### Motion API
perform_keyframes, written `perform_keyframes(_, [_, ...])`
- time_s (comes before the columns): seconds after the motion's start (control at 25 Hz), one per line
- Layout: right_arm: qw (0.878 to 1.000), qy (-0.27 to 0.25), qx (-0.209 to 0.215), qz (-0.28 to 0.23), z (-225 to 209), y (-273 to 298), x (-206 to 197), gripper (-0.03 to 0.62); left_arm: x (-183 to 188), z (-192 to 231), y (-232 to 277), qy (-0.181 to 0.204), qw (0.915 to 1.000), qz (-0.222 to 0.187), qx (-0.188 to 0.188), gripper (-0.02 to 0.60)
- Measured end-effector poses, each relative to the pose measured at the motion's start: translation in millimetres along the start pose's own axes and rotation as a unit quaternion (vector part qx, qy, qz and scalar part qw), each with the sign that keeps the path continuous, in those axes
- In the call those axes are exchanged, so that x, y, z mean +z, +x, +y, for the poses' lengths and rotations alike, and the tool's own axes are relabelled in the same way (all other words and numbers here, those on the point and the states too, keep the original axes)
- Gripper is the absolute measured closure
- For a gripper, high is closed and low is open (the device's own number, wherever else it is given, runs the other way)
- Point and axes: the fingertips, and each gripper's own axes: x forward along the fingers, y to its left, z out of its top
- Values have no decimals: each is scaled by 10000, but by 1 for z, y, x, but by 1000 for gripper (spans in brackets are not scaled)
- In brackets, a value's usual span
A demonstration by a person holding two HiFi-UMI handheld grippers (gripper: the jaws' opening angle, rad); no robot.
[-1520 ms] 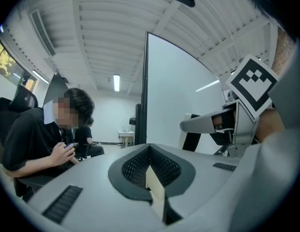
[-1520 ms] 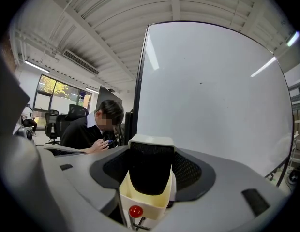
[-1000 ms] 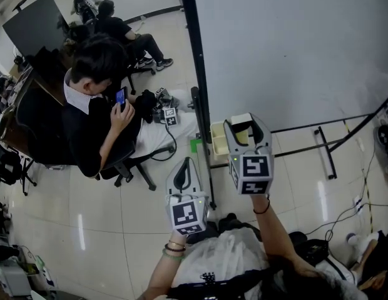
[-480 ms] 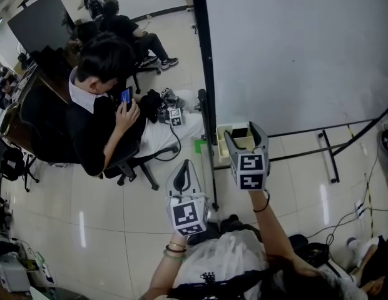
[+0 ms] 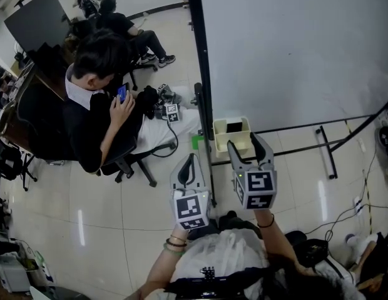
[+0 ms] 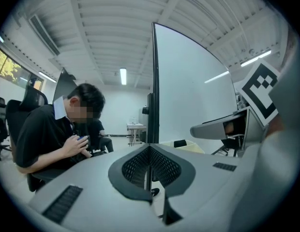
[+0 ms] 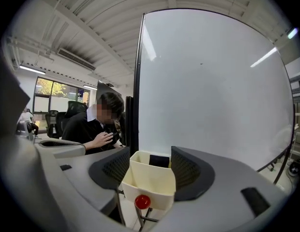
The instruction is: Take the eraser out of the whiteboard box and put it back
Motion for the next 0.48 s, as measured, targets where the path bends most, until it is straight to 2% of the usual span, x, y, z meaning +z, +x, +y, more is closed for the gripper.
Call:
perform_keyframes(0.12, [9999, 123, 62, -85, 2, -4, 1, 318, -1, -4, 3, -25, 10000, 17, -84, 578])
perform_keyframes(0.32, [9993, -305, 183, -147, 11, -11, 0, 318, -7, -14, 5, -67, 9998, 14, -196, 578])
perform_keyframes(0.48, [9996, -238, 166, -63, 8, -16, -8, 319, -3, -15, 0, -55, 9997, 23, -221, 578])
